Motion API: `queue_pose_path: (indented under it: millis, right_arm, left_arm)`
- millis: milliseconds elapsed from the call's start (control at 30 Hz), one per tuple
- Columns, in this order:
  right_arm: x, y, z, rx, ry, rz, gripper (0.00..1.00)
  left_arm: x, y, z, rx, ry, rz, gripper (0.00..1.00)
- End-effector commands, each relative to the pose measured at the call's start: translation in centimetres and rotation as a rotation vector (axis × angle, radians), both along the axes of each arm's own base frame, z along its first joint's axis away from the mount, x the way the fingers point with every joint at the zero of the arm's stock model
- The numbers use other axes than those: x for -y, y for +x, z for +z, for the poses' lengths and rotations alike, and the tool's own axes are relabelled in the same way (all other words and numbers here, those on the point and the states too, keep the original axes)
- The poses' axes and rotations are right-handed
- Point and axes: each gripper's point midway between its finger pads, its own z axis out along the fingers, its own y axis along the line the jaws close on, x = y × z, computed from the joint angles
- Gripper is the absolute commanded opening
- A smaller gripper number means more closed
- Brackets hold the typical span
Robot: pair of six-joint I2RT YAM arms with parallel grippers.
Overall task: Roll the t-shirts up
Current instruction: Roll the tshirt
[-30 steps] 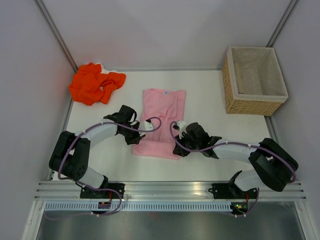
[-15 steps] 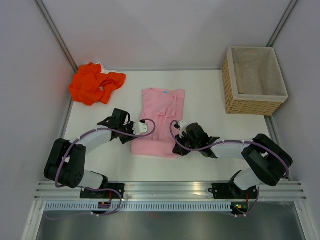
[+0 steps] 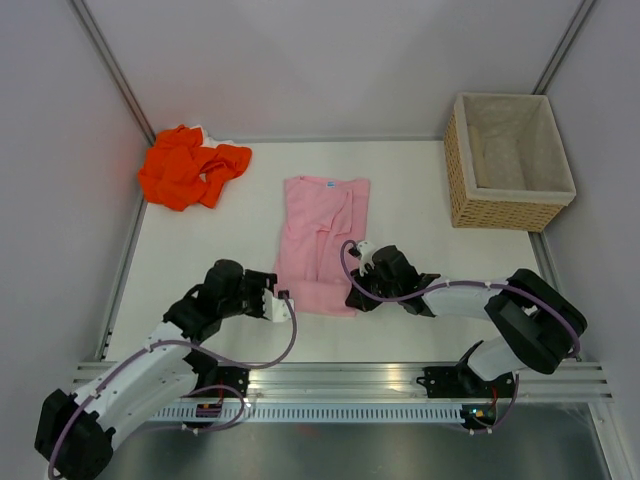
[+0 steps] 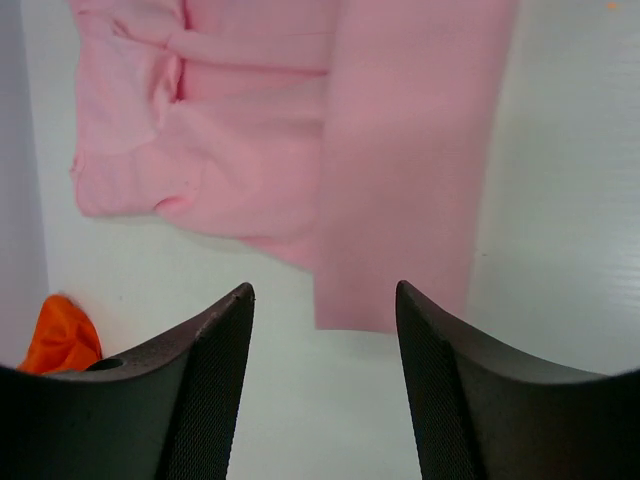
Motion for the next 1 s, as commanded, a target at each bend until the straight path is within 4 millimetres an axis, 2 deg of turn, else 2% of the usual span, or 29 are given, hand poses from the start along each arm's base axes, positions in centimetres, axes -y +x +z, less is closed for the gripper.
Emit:
queue_pose_path:
  millis: [0, 33, 133, 300, 467, 533, 567, 633, 667, 767, 800, 833, 867, 900, 933, 967]
  right_arm:
    - [-0.2, 0.5, 0.9, 0.024, 0.024, -0.010, 0.12]
    - [-0.3, 0.6, 0.9, 0.025, 0.024, -0.009, 0.12]
    - [-0.2, 0.5, 1.0, 0.026, 0.025, -0.007, 0.13]
    - [0.0, 0.5, 0.9, 0.032, 0.017, -0.009, 0.14]
    - [0.1, 0.5, 0.9, 0.033, 0.011, -0.006, 0.15]
    - [0.2, 0.4, 1.0, 0.038, 0.011, -0.003, 0.15]
    - [0.1, 0.4, 1.1, 0.041, 0.011, 0.001, 0.15]
    - [0.1, 0.6, 1.7, 0.062, 0.012, 0.012, 0.16]
    - [0.1, 0.6, 2.0, 0.076, 0.013, 0.024, 0.18]
    - [-0.1, 1.2, 4.3, 0.182, 0.018, 0.077, 0.21]
    - [0.0, 1.1, 4.7, 0.213, 0.003, 0.097, 0.22]
    - [-0.3, 1.3, 6.5, 0.332, -0.013, 0.148, 0.25]
    - [-0.5, 1.0, 7.0, 0.386, -0.025, 0.182, 0.27]
    - [-0.5, 0.7, 7.3, 0.450, -0.047, 0.222, 0.29]
    - [-1.4, -0.7, 8.4, 0.511, -0.022, 0.288, 0.32]
    - [-1.5, -1.1, 8.7, 0.600, -0.042, 0.362, 0.34]
  left_arm:
    - [0.4, -2.5, -2.0, 0.053, 0.064, -0.144, 0.65]
    - [0.4, -3.3, -3.1, 0.041, 0.081, -0.173, 0.66]
    - [0.1, -3.7, -4.8, -0.001, 0.135, -0.177, 0.68]
    - [-0.8, -2.4, -6.6, -0.075, 0.216, -0.089, 0.65]
    - [-1.3, -2.6, -8.6, -0.132, 0.268, -0.088, 0.60]
    - [-1.2, -2.5, -8.8, -0.135, 0.274, -0.087, 0.53]
    - [-1.3, -2.6, -9.1, -0.145, 0.280, -0.090, 0.44]
    - [-1.3, -2.6, -9.2, -0.155, 0.285, -0.093, 0.32]
    - [-1.2, -2.6, -9.1, -0.154, 0.283, -0.094, 0.21]
    - [-0.7, -2.3, -8.4, -0.164, 0.261, -0.084, 0.03]
    - [-0.5, -2.4, -8.2, -0.191, 0.243, -0.068, 0.02]
    - [0.1, -2.0, -7.2, -0.194, 0.224, -0.061, 0.02]
    - [0.0, -2.4, -7.1, -0.229, 0.228, -0.059, 0.02]
    - [0.6, -2.2, -6.2, -0.254, 0.194, -0.049, 0.02]
    - [0.8, -2.2, -5.9, -0.273, 0.180, -0.044, 0.02]
    - [0.8, -2.5, -5.9, -0.307, 0.177, -0.042, 0.02]
